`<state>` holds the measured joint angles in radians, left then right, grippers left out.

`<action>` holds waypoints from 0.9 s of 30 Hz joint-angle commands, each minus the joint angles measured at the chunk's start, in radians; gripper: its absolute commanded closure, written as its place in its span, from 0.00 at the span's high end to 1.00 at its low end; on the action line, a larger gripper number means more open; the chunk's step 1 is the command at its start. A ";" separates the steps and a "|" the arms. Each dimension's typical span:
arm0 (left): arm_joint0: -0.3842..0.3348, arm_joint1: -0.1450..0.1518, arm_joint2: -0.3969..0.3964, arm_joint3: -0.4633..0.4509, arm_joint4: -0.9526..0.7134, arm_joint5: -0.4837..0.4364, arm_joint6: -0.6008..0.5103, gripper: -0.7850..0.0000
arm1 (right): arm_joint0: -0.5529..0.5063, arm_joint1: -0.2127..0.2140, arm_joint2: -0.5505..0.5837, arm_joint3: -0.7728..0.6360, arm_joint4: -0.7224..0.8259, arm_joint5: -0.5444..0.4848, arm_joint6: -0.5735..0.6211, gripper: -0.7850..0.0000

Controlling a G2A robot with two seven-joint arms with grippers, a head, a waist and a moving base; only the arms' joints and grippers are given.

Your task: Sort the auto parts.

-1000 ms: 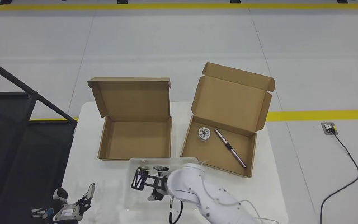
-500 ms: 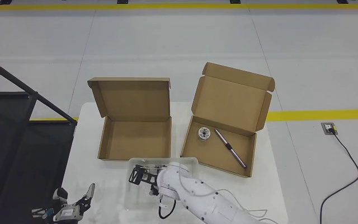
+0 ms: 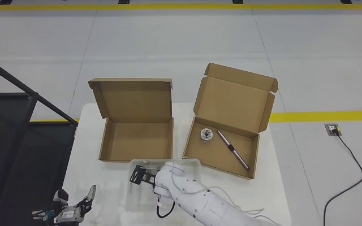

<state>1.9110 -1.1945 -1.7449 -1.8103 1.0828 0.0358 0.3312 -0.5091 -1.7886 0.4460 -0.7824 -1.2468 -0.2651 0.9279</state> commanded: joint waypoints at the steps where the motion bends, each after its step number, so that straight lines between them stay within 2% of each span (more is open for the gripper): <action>1: 0.000 0.000 0.000 0.000 0.000 0.000 0.000 1.00 | 0.005 -0.008 -0.001 0.019 0.001 -0.002 -0.006 0.78; 3: 0.000 0.000 0.000 0.000 0.000 0.000 0.000 1.00 | 0.008 -0.017 -0.005 0.031 -0.007 0.004 -0.010 0.80; 8: 0.000 0.000 0.000 0.000 0.000 0.000 0.000 1.00 | 0.008 -0.033 -0.012 0.044 -0.038 0.033 -0.012 0.78; 12: 0.000 0.000 0.000 0.000 0.000 0.000 0.000 1.00 | 0.002 -0.038 -0.011 0.037 -0.060 0.051 -0.010 0.81; 20: 0.000 0.000 0.000 0.000 0.000 0.000 0.000 1.00 | -0.018 -0.028 0.024 -0.006 -0.083 0.049 0.013 0.82; 24: 0.000 0.000 0.000 0.000 0.000 0.000 0.000 1.00 | -0.025 -0.018 0.054 -0.022 -0.063 0.000 0.040 0.84; 27: 0.000 0.000 0.000 0.000 0.000 0.000 0.000 1.00 | -0.033 -0.013 0.065 -0.033 -0.067 -0.013 0.064 0.72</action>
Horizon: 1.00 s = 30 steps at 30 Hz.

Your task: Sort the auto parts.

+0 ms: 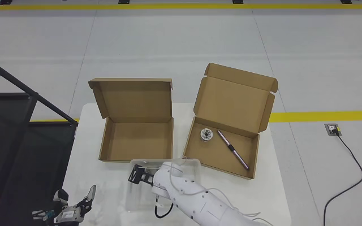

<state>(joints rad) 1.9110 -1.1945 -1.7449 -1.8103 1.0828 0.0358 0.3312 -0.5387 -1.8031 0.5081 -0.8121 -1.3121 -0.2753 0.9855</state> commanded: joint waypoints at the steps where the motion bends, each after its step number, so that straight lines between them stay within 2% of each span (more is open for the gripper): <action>1: 0.000 0.000 0.000 0.000 0.000 0.000 0.000 1.00 | -0.006 0.002 0.006 -0.006 -0.005 -0.003 0.011 0.72; 3: 0.000 0.000 0.000 0.000 0.000 0.000 0.000 1.00 | -0.011 0.004 0.011 -0.009 -0.008 -0.008 0.016 0.75; 8: 0.000 0.000 0.000 0.000 0.000 0.000 0.000 1.00 | -0.013 0.003 0.024 -0.002 -0.018 -0.008 0.017 0.76; 10: 0.000 0.000 0.000 0.000 0.000 0.000 0.000 1.00 | -0.012 0.002 0.028 0.004 -0.018 -0.013 0.020 0.75; 13: 0.000 0.000 0.000 0.000 0.000 0.000 0.000 1.00 | -0.009 -0.001 0.033 0.013 -0.020 -0.019 0.021 0.61; 16: 0.000 0.000 0.000 0.000 0.000 0.000 0.000 1.00 | -0.005 -0.004 0.039 0.028 -0.019 -0.018 0.018 0.64; 17: 0.000 0.000 0.000 0.000 0.000 0.000 0.000 1.00 | -0.003 -0.006 0.040 0.033 -0.019 -0.019 0.016 0.60; 18: 0.000 0.000 0.000 0.000 0.000 0.000 0.000 1.00 | -0.001 -0.008 0.041 0.039 -0.019 -0.021 0.015 0.49; 21: 0.000 0.000 0.000 0.000 0.000 0.000 0.000 1.00 | 0.003 -0.013 0.044 0.051 -0.018 -0.023 0.006 0.33; 22: 0.000 0.000 0.000 0.000 0.000 0.000 0.000 1.00 | 0.005 -0.014 0.045 0.052 -0.018 -0.025 0.003 0.18; 24: 0.000 0.000 0.000 0.000 0.000 0.000 0.000 1.00 | 0.008 -0.015 0.052 0.045 -0.016 -0.031 -0.003 0.01; 30: 0.000 0.000 0.000 0.000 0.000 0.000 0.000 1.00 | -0.002 0.009 0.097 -0.079 -0.026 -0.078 0.023 0.00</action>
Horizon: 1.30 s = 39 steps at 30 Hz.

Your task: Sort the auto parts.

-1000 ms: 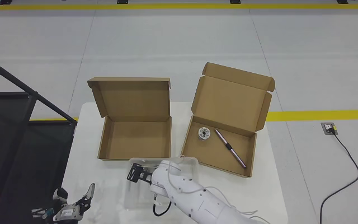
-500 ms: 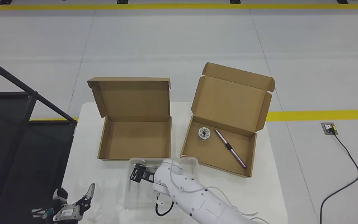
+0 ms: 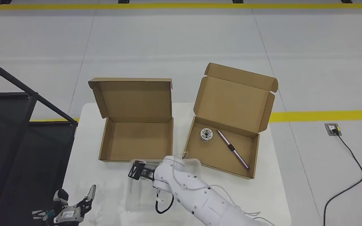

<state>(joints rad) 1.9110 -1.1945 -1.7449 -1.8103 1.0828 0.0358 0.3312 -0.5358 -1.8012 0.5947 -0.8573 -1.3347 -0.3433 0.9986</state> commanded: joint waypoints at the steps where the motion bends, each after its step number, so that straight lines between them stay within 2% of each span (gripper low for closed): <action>1: 0.000 0.000 0.000 0.000 0.000 0.000 0.000 1.00 | -0.012 0.014 0.024 -0.070 -0.006 -0.021 0.024 0.00; 5: 0.000 0.000 0.000 0.000 0.000 0.000 0.000 1.00 | -0.059 0.053 0.087 -0.262 -0.039 -0.057 0.094 0.00; 10: 0.000 0.000 0.000 0.000 0.000 0.000 0.000 1.00 | -0.158 0.103 0.181 -0.585 -0.129 -0.068 0.181 0.00; 13: 0.000 0.000 0.000 0.000 0.000 0.000 0.000 1.00 | -0.211 0.123 0.233 -0.763 -0.163 -0.091 0.188 0.00; 16: 0.000 0.000 0.000 0.000 0.000 0.000 0.000 1.00 | -0.236 0.135 0.267 -0.868 -0.171 -0.124 0.184 0.00; 34: 0.000 0.000 0.000 0.000 0.000 0.000 0.000 1.00 | -0.229 0.137 0.277 -0.892 -0.176 -0.126 0.202 0.00; 36: 0.000 0.000 0.000 0.000 0.000 0.000 0.000 1.00 | -0.226 0.137 0.296 -0.858 -0.165 -0.111 0.163 0.00; 39: 0.000 0.000 0.000 0.000 0.000 0.000 0.000 1.00 | -0.137 0.122 0.288 -0.726 -0.095 -0.118 0.148 0.00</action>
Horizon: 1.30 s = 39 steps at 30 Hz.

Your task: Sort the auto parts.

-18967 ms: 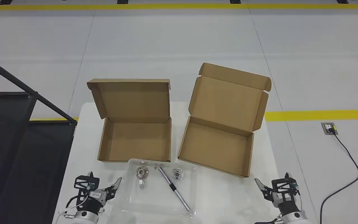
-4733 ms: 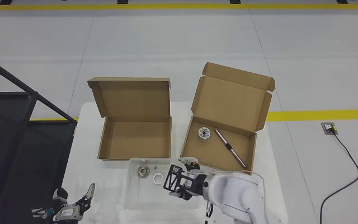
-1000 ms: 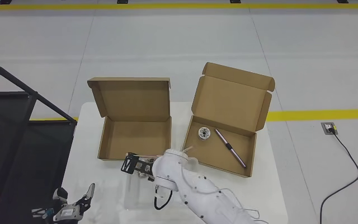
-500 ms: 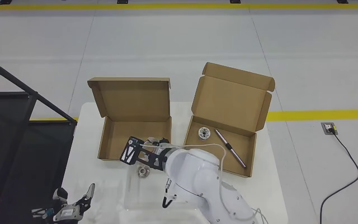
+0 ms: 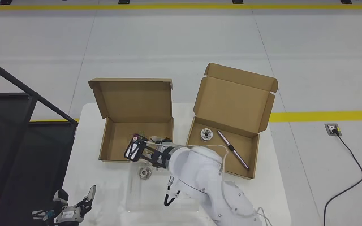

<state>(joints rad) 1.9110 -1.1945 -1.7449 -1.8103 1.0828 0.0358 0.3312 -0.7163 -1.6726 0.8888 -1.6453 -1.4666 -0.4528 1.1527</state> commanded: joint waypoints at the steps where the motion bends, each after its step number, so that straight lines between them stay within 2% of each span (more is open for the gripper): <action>1: 0.000 0.000 0.000 0.000 0.000 0.000 0.000 1.00 | 0.091 -0.016 -0.014 0.130 0.060 0.001 -0.008 0.00; 6: 0.000 0.000 0.000 0.000 0.000 0.000 0.000 1.00 | 0.335 -0.080 -0.086 0.503 0.198 0.047 -0.071 0.00; 9: 0.000 0.000 0.000 0.000 0.000 0.000 0.000 1.00 | 0.447 -0.128 -0.139 0.733 0.283 0.050 -0.120 0.00; 10: 0.000 0.000 0.000 0.000 0.000 0.000 0.000 1.00 | 0.474 -0.145 -0.159 0.805 0.317 0.022 -0.140 0.00; 14: 0.000 0.000 0.000 0.000 0.000 0.000 0.000 1.00 | 0.552 -0.214 -0.228 1.053 0.372 0.034 -0.217 0.00; 18: 0.000 0.000 0.000 0.000 0.000 0.000 0.000 1.00 | 0.578 -0.274 -0.275 1.219 0.386 0.068 -0.299 0.00; 25: 0.000 0.000 0.000 0.000 0.000 0.000 0.000 1.00 | 0.598 -0.333 -0.293 1.384 0.406 0.137 -0.385 0.00; 30: 0.000 0.000 0.000 0.000 0.000 0.000 0.000 1.00 | 0.595 -0.335 -0.280 1.437 0.432 0.185 -0.401 0.00; 37: 0.000 0.000 0.000 0.000 0.000 0.000 0.000 1.00 | 0.595 -0.335 -0.280 1.437 0.432 0.185 -0.401 0.00; 39: 0.000 0.000 0.000 0.000 0.000 0.000 0.000 1.00 | 0.595 -0.335 -0.280 1.437 0.432 0.185 -0.401 0.29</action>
<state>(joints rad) 1.9110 -1.1945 -1.7449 -1.8103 1.0828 0.0358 0.3312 -0.1213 -2.0078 0.6087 -0.2085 -1.0348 -0.2680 0.7517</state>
